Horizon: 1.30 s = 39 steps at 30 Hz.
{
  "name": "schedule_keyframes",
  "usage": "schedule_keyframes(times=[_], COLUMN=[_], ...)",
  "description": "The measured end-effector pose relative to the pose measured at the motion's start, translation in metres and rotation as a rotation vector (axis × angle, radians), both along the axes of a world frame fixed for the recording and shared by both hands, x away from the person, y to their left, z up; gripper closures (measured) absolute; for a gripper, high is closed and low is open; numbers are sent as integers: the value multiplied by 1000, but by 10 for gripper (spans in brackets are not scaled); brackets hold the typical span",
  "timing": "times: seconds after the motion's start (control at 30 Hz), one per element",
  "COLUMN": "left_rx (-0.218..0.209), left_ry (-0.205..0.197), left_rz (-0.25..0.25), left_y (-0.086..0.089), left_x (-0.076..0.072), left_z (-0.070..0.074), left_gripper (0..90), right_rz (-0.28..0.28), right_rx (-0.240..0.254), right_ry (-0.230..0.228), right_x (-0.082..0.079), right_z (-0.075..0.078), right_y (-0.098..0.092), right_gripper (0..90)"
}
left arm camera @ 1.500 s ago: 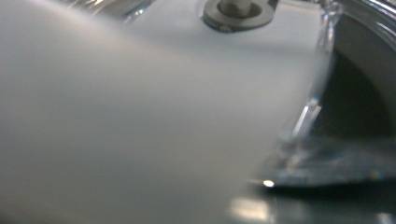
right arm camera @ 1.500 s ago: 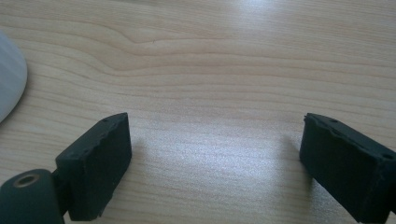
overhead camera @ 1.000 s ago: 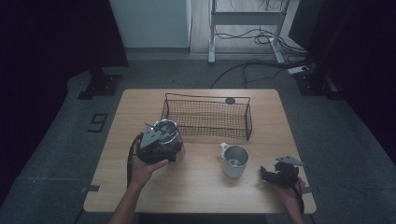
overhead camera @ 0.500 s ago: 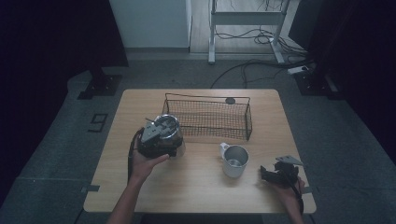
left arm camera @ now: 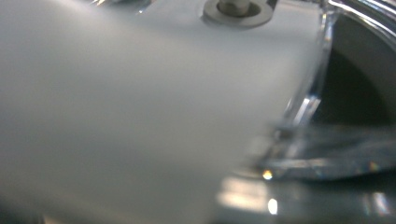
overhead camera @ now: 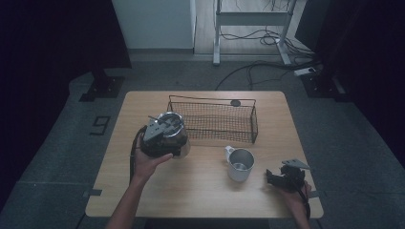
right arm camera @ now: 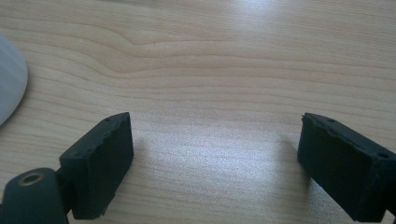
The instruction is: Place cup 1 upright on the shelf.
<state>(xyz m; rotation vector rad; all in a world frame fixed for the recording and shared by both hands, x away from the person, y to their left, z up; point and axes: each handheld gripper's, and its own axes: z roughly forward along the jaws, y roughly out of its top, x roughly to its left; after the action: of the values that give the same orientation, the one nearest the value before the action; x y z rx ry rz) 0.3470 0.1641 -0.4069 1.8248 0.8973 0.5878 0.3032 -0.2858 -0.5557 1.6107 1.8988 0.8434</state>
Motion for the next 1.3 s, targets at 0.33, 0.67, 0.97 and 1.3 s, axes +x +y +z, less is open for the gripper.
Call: schedule_keyframes(times=[0.33, 0.67, 0.97, 1.3], left_rx=[16, 15, -3, -7], left_ry=[3, 11, 11, 6], left_rz=[-6, -2, 5, 7], left_y=[-7, -10, -10, -16], left_x=[8, 18, 30, 41], left_z=[2, 7, 13, 20], left_gripper=[39, 39, 40, 40], right_rz=[2, 2, 2, 3], right_rx=[0, 0, 0, -1], right_ry=[-1, -1, -1, 1], right_x=[0, 0, 0, 0], right_z=[0, 0, 0, 0], right_y=[0, 0, 0, 0], right_gripper=[106, 106, 106, 107])
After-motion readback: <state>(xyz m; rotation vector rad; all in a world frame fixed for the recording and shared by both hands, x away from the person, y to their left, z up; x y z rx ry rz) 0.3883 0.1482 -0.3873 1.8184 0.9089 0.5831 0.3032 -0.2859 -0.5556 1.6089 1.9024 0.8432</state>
